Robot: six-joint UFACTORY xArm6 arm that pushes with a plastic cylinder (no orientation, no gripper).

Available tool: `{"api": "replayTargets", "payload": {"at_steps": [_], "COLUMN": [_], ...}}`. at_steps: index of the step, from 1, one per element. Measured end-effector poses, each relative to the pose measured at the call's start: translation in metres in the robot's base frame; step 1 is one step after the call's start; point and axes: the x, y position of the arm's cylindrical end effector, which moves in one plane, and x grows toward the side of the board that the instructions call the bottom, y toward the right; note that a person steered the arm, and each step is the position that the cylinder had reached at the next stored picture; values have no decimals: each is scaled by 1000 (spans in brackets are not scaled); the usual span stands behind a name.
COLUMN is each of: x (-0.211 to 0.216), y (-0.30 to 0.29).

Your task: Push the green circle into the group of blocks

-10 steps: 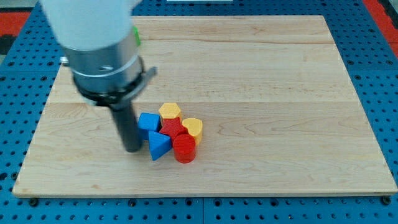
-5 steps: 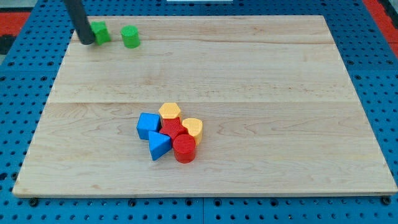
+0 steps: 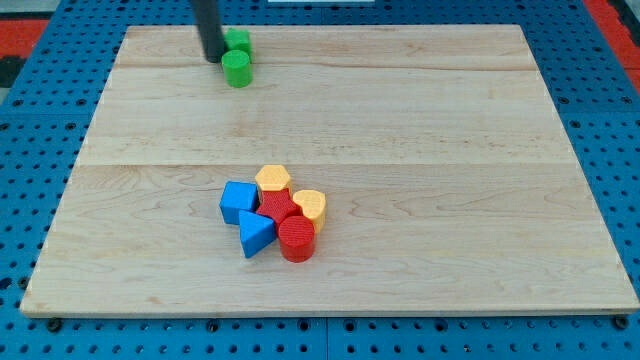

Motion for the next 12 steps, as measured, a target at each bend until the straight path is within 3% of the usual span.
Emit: {"api": "replayTargets", "payload": {"at_steps": [1, 3, 7, 8, 10, 11, 12], "x": [10, 93, 96, 119, 121, 131, 158], "y": [25, 76, 66, 55, 80, 46, 62]}}
